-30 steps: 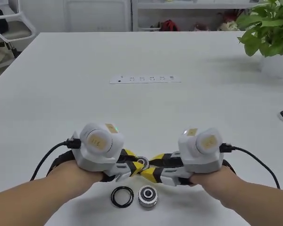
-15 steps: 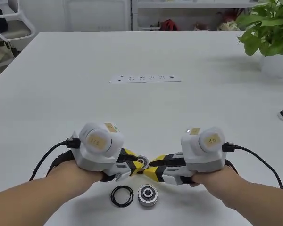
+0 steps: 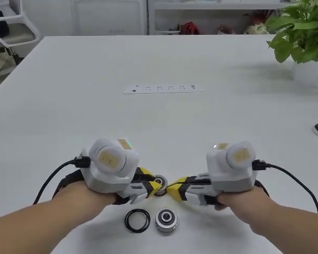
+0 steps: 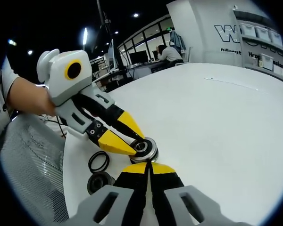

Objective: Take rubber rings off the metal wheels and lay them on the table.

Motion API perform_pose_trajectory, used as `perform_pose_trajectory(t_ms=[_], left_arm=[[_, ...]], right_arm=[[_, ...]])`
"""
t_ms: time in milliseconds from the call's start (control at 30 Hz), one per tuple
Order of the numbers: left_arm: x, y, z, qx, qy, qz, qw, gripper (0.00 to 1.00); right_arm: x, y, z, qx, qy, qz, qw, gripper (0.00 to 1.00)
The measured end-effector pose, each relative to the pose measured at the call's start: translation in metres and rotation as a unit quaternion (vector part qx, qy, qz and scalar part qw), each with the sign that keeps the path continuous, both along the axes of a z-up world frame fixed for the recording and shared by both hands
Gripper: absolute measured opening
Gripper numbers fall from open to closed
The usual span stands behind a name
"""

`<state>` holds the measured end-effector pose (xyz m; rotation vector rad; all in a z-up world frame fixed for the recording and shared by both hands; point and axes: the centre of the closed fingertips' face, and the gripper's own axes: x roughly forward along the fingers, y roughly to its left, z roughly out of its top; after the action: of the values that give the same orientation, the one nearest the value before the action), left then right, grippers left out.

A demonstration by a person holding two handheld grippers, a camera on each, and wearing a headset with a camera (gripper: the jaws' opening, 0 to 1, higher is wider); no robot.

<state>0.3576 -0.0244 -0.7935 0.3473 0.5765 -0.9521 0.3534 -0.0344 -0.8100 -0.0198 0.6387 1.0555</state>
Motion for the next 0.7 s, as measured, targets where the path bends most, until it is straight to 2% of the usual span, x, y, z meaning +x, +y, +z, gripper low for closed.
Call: perform_pose_trajectory(t_ms=[167,200,233,300,367,700], left_arm=[[0.000,0.000,0.000,0.000,-0.002,0.000,1.0000,0.12],[0.000,0.000,0.000,0.000,-0.002,0.000,1.0000,0.12],[0.000,0.000,0.000,0.000,-0.002,0.000,1.0000,0.12],[0.000,0.000,0.000,0.000,-0.002,0.000,1.0000,0.12],[0.000,0.000,0.000,0.000,-0.002,0.001,1.0000,0.12],[-0.001,0.000,0.000,0.003,-0.003,0.001,1.0000,0.12]], right_arm=[[0.001,-0.004,0.002,0.014,0.017,-0.017,0.9996,0.00],[0.003,-0.005,0.004,0.022,0.018,-0.027,0.9992,0.00],[0.006,-0.005,0.010,0.044,0.026,-0.042,0.9978,0.00],[0.010,-0.005,0.015,0.066,0.042,-0.057,0.9953,0.00],[0.008,-0.005,0.013,0.057,0.040,-0.053,0.9962,0.00],[0.004,-0.001,0.018,0.061,0.047,-0.047,0.9959,0.00]])
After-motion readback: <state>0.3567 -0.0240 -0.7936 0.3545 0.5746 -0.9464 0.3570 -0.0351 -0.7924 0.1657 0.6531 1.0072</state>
